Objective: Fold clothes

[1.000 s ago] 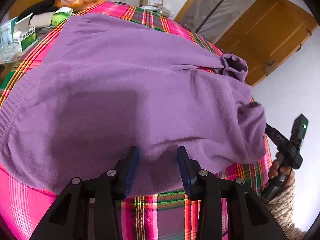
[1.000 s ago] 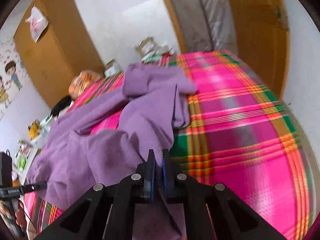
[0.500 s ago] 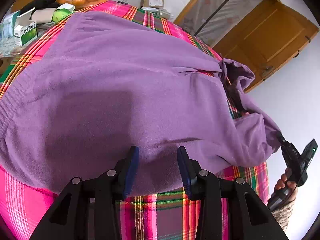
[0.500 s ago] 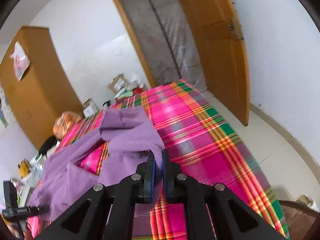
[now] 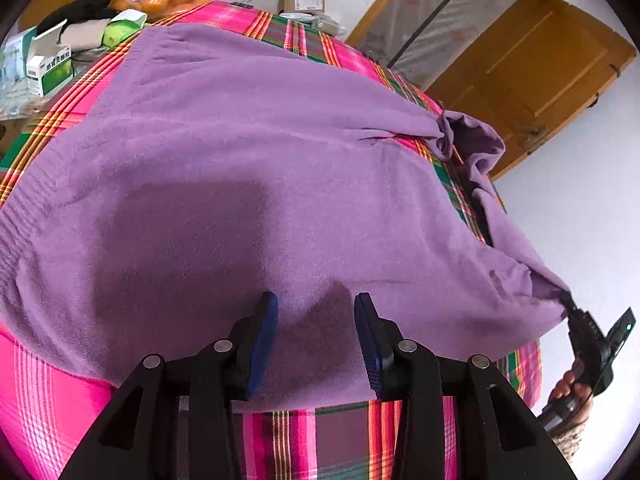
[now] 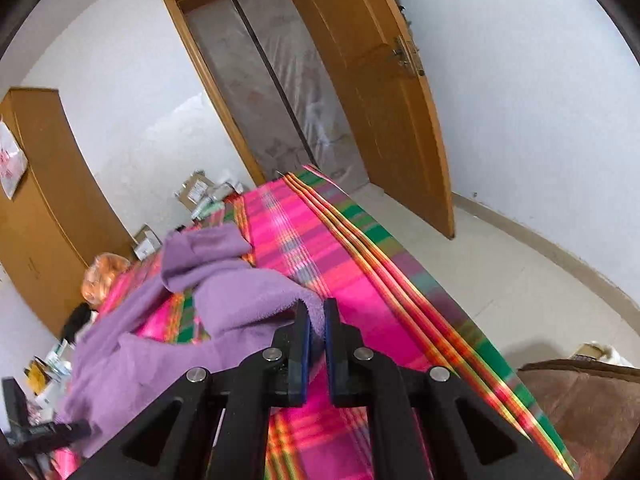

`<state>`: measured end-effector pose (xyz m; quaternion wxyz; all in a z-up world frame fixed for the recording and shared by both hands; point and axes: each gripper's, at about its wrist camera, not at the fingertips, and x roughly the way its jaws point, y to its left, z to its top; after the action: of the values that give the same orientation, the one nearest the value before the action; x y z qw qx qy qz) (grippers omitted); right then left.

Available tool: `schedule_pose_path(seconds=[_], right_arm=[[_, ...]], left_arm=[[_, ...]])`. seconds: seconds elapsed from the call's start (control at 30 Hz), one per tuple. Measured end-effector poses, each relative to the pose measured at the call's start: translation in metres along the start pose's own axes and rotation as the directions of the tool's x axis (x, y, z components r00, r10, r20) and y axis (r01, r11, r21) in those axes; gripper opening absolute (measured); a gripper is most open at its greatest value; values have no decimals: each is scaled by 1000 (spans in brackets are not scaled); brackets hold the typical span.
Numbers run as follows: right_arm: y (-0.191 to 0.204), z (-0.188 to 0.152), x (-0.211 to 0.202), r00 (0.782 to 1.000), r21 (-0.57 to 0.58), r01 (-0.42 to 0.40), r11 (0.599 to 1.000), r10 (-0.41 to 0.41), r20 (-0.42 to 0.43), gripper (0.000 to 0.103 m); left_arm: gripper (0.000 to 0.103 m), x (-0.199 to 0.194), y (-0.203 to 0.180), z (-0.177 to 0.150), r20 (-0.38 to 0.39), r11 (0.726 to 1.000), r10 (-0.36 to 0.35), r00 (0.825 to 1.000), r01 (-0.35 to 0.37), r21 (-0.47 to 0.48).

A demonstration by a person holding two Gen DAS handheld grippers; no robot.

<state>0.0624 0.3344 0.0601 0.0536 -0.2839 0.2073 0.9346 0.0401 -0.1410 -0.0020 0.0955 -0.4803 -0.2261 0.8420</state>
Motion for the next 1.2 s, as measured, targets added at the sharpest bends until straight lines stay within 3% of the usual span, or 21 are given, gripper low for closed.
schedule_pose_path(seconds=[0.17, 0.3, 0.47, 0.5, 0.63, 0.73, 0.9, 1.0, 1.1, 1.2], right_arm=[[-14, -8, 10, 997, 1, 44, 999, -44, -65, 7], [-12, -13, 15, 990, -73, 67, 995, -75, -122, 8], [-5, -13, 7, 991, -158, 53, 986, -72, -114, 10], [0, -11, 5, 992, -190, 50, 981, -72, -107, 11], [18, -2, 0, 996, -267, -28, 963, 5, -85, 34], [30, 9, 14, 992, -306, -83, 948, 48, -120, 38], [49, 29, 50, 972, -351, -173, 920, 101, -214, 42], [44, 37, 83, 942, -295, -230, 927, 136, -307, 45], [42, 39, 114, 914, -263, -246, 933, 133, -383, 47], [45, 38, 133, 902, -271, -235, 933, 106, -418, 48]], left_arm=[[41, -1, 2, 0, -4, 1000, -6, 1000, 6, -5], [41, -4, 2, -2, -6, 1000, -5, 1000, 5, -8], [41, -6, 3, -2, -11, 1000, -2, 1000, 1, -19], [41, -6, 3, -2, -11, 1000, 3, 1000, -3, -21], [41, -6, -4, -4, -8, 1000, 4, 1000, -4, -9], [41, -6, -9, -5, -14, 1000, -19, 1000, 19, 8], [41, 0, -21, -1, -24, 999, -30, 999, 31, 32], [41, 5, -27, -1, -38, 999, -27, 999, 29, 46], [41, 12, -33, 1, -54, 998, -22, 998, 25, 56], [41, 18, -42, 4, -64, 996, -15, 998, 21, 84]])
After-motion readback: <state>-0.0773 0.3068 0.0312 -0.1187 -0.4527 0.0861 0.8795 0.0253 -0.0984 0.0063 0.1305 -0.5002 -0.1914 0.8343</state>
